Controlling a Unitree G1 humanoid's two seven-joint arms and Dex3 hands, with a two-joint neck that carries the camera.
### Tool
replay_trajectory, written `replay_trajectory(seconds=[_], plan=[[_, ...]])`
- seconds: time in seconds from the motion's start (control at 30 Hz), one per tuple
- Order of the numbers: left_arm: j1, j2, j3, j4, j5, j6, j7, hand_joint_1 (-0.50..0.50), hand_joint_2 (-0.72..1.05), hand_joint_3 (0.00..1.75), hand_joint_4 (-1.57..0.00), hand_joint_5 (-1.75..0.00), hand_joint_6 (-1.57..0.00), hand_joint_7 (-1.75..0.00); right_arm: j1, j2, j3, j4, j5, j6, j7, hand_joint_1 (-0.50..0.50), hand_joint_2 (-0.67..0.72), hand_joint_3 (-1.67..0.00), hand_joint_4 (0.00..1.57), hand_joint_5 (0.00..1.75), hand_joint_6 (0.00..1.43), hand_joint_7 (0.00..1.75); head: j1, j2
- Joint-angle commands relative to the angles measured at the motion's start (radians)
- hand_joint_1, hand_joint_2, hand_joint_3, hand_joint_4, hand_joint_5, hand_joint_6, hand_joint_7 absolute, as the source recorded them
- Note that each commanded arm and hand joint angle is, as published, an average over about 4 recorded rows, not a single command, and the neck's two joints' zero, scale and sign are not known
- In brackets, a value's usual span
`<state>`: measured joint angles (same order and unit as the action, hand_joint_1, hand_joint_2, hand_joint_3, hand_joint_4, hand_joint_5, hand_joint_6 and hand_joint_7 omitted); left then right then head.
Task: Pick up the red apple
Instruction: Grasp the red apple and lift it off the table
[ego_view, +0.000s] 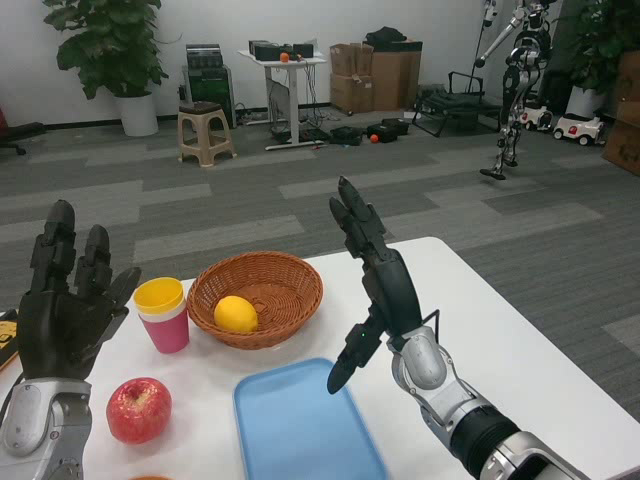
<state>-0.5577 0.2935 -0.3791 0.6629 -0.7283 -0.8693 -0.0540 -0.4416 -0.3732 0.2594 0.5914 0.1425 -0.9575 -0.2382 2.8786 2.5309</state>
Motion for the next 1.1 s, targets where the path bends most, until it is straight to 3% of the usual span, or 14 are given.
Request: replay_trajectory(seconds=[0.03,0.2,0.37,0.5,0.73,0.77,0.87,0.9,1.03,1.1], plan=[[0.036,0.025,0.088,-0.021,0.06,0.043,-0.025,-0.5,1.05,0.09,0.0,0.0,0.0,0.0,0.009,-0.008,-0.002,-0.034,-0.009,0.08,0.078,-0.46,0.6,0.0,0.0,0.0,0.0,0.0,0.041,-0.04],[0.125,0.059,0.237,-0.087,0.122,0.103,-0.03,-0.5,1.05,0.09,0.0,0.0,0.0,0.0,0.001,-0.017,0.005,-0.058,-0.015,0.171,0.157,-0.46,0.53,0.0,0.0,0.0,0.0,0.0,0.055,-0.06],[0.216,0.034,0.335,-0.134,0.151,0.129,-0.03,-0.5,1.05,0.09,0.0,0.0,0.0,0.0,-0.008,-0.016,0.011,-0.049,-0.017,0.183,0.169,-0.46,0.53,0.0,0.0,0.0,0.0,0.0,0.075,-0.076],[0.258,0.037,0.348,-0.152,0.172,0.166,-0.038,-0.5,1.05,0.09,0.0,0.0,0.0,0.0,-0.022,-0.016,0.03,-0.023,-0.019,0.183,0.169,-0.46,0.53,0.0,0.0,0.0,0.0,0.0,0.163,-0.13],[0.294,0.039,0.353,-0.152,0.162,0.206,-0.058,-0.5,1.05,0.09,0.0,0.0,0.0,0.0,-0.043,-0.017,0.065,0.043,-0.016,0.18,0.167,-0.46,0.53,0.0,0.0,0.0,0.0,0.0,0.152,-0.123],[0.297,0.039,0.353,-0.152,0.165,0.209,-0.059,-0.5,1.05,0.09,0.0,0.0,0.0,0.0,-0.044,-0.017,0.07,0.046,-0.016,0.18,0.166,-0.46,0.53,0.0,0.0,0.0,0.0,0.0,0.214,-0.186],[0.306,0.042,0.355,-0.153,0.181,0.219,-0.063,-0.5,1.05,0.09,0.0,0.0,0.0,0.0,-0.047,-0.019,0.086,0.052,-0.015,0.18,0.165,-0.46,0.53,0.0,0.0,0.0,0.0,0.0,0.338,-0.282],[0.308,0.044,0.358,-0.153,0.196,0.227,-0.064,-0.5,1.05,0.09,0.0,0.0,0.0,0.0,-0.047,-0.02,0.092,0.052,-0.015,0.18,0.165,-0.46,0.53,0.0,0.0,0.0,0.0,0.0,0.325,-0.253],[0.312,0.053,0.387,-0.154,0.27,0.272,-0.082,-0.5,1.05,0.09,0.0,0.0,0.0,0.0,-0.045,-0.017,0.09,0.051,-0.013,0.179,0.166,-0.46,0.49,0.0,0.0,0.0,0.0,0.0,0.492,-0.274],[0.312,0.067,0.4,-0.158,0.318,0.31,-0.096,-0.5,1.05,0.09,0.0,0.0,0.0,0.0,-0.039,-0.019,0.073,0.05,-0.012,0.175,0.165,-0.46,0.5,0.0,0.0,0.0,0.0,0.0,0.473,-0.271]])
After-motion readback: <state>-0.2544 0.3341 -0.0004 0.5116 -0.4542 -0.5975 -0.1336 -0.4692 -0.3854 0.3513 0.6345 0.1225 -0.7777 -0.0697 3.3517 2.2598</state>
